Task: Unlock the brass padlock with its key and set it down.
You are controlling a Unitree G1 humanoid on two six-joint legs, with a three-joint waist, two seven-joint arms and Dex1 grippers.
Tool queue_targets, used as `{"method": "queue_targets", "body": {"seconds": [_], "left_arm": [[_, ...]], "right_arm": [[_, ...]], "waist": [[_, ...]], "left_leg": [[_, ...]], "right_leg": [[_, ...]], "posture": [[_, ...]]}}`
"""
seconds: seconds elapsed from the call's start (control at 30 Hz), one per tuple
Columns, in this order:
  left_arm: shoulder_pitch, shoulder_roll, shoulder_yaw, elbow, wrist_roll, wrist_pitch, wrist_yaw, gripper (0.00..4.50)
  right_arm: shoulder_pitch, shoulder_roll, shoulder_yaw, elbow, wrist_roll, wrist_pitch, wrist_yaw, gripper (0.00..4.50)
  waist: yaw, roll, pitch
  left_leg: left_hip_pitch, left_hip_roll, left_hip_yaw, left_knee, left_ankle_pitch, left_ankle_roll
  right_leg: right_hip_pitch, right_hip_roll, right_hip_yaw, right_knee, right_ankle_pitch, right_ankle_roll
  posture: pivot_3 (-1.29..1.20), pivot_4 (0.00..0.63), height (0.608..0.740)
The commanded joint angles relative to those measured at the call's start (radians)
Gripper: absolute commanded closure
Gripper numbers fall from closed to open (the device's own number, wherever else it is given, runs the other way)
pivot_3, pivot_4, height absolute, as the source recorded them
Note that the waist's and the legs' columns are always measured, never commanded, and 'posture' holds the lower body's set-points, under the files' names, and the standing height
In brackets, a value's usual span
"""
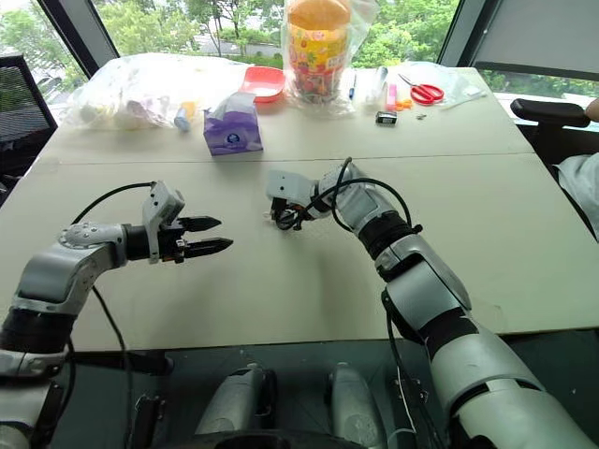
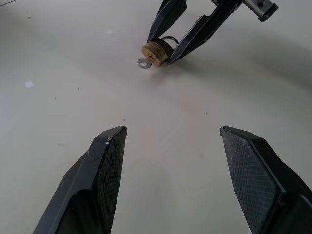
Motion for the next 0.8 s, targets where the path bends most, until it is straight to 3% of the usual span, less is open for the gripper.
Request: {"method": "queue_targets", "body": {"seconds": [0.03, 0.23, 0.33, 0.5, 0.8], "left_arm": [[-0.115, -0.068, 0.043, 0.121, -0.067, 0.026, -0.017, 1.28], [-0.279, -0.159, 0.023, 0.320, -0.037, -0.034, -0.055, 1.28], [-0.333, -0.184, 0.014, 0.398, -0.028, -0.065, -0.098, 2.15], [-0.375, -0.203, -0.005, 0.444, -0.012, -0.080, -0.152, 4.37], [-0.371, -0.194, 0.000, 0.436, -0.006, -0.059, -0.184, 4.45]], "right_arm": [[0.070, -0.082, -0.079, -0.306, 0.021, -0.090, -0.005, 3.78], [0.180, -0.132, -0.107, -0.579, -0.011, -0.003, -0.043, 3.78], [0.194, -0.124, -0.109, -0.626, -0.017, 0.041, -0.056, 3.78], [0.200, -0.123, -0.105, -0.648, -0.028, 0.072, -0.072, 3.78], [0.199, -0.122, -0.106, -0.653, -0.035, 0.084, -0.092, 3.78]], "waist": [[0.008, 0.000, 0.000], [0.000, 0.000, 0.000], [-0.002, 0.000, 0.000], [0.002, 0.000, 0.000], [0.003, 0.000, 0.000]], "left_leg": [[-0.005, 0.000, 0.000, 0.001, 0.000, 0.000], [-0.009, 0.001, 0.003, 0.002, 0.000, 0.000], [-0.008, 0.002, 0.003, 0.002, 0.001, 0.000], [-0.008, 0.002, 0.003, 0.003, 0.001, 0.000], [-0.008, 0.002, 0.003, 0.003, 0.001, 0.000]], "right_leg": [[-0.004, 0.000, 0.000, 0.001, 0.000, 0.000], [-0.009, 0.004, 0.001, 0.001, 0.001, 0.002], [-0.009, 0.006, 0.001, 0.003, 0.001, 0.002], [-0.009, 0.008, 0.001, 0.004, 0.001, 0.002], [-0.009, 0.008, 0.001, 0.004, 0.001, 0.002]], "posture": [[0.00, 0.150, 0.740], [0.00, 0.150, 0.740], [0.00, 0.150, 0.740], [0.00, 0.150, 0.740], [0.00, 0.150, 0.740]]}}
